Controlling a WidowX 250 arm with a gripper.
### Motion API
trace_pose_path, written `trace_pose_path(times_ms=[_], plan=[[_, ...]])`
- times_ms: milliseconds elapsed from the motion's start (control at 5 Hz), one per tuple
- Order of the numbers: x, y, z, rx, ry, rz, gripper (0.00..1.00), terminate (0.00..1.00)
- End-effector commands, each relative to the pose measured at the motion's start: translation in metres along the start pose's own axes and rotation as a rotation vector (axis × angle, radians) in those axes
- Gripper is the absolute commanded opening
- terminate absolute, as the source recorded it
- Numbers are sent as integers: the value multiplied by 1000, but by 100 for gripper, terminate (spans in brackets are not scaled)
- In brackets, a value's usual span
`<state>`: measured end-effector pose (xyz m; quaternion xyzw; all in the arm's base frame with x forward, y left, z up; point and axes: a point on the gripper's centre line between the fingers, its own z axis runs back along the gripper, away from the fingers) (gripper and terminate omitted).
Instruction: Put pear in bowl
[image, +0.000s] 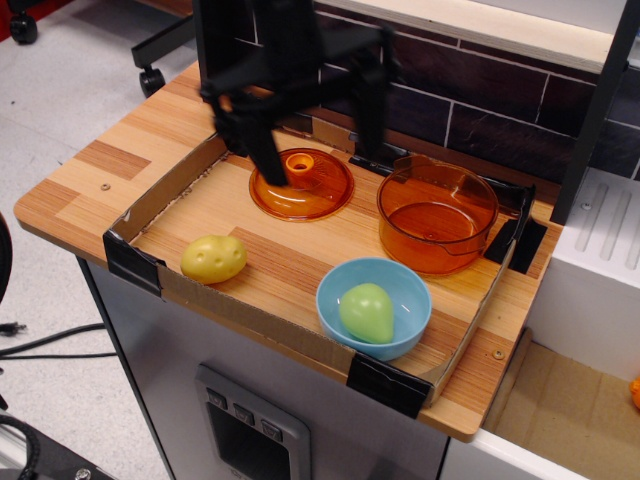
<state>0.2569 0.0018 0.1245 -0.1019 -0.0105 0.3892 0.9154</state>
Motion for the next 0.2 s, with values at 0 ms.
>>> trace_pose_path(times_ms=[0], plan=[[-6,4,16,-36,-47,0,100,100]])
